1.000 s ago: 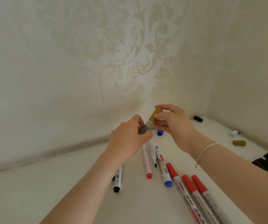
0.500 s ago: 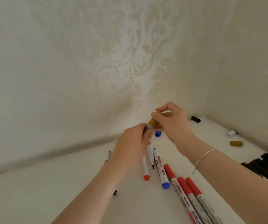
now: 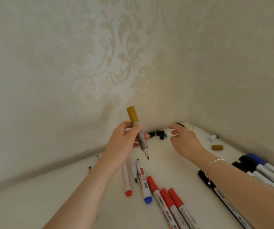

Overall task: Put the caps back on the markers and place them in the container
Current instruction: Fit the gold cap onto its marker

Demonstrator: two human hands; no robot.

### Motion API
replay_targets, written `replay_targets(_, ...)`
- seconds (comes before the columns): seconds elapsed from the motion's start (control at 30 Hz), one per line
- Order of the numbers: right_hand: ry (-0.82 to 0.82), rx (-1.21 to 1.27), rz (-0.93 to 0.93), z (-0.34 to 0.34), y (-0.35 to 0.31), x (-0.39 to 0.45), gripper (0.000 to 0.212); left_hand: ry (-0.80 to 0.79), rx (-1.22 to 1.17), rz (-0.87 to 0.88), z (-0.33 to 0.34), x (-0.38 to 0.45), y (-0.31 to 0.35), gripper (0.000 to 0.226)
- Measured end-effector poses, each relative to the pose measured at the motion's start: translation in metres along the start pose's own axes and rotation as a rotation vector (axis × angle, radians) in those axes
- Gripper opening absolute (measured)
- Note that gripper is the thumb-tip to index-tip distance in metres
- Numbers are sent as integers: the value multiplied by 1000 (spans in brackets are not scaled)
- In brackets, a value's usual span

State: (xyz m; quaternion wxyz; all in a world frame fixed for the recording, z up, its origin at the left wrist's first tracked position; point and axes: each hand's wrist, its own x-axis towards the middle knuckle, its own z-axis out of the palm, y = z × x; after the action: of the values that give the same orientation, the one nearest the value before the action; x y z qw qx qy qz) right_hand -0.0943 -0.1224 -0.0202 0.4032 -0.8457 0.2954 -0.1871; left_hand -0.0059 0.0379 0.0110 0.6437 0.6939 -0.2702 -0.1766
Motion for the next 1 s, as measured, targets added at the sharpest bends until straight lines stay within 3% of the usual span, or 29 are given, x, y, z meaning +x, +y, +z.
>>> replay_targets(0.23, -5, -233, 19, -25, 26, 2, 44, -7, 40, -13, 43, 15, -6, 23)
replay_targets(0.33, 2, -563, 34, -42, 37, 5, 44, -23, -146, -109, 62, 21, -7, 19)
replay_targets(0.47, -100, -884, 104, -56, 50, 9, 25, -36, -267, -190, 80, 29, -11, 14)
replay_targets(0.7, -112, -1032, 64, -60, 58, 17, 12, 8, -364, -235, 90, 35, -18, 13)
replay_targets(0.77, -24, -829, 11, -68, 58, 24, 10, 42, -392, -218, 90, 34, -19, 11)
replay_targets(0.8, 63, -608, 0, -72, 55, 27, 13, 63, -418, -210, 89, 33, -20, 11)
replay_targets(0.87, 229, 66, 52, -79, 43, 30, 16, 106, -508, -206, 87, 32, -21, 12)
replay_targets(0.93, 240, 727, 129, -83, 27, 26, 19, 159, -617, -213, 86, 31, -19, 12)
replay_targets(1.0, 183, 1072, 187, -81, 16, 20, 20, 210, -713, -218, 86, 29, -17, 12)
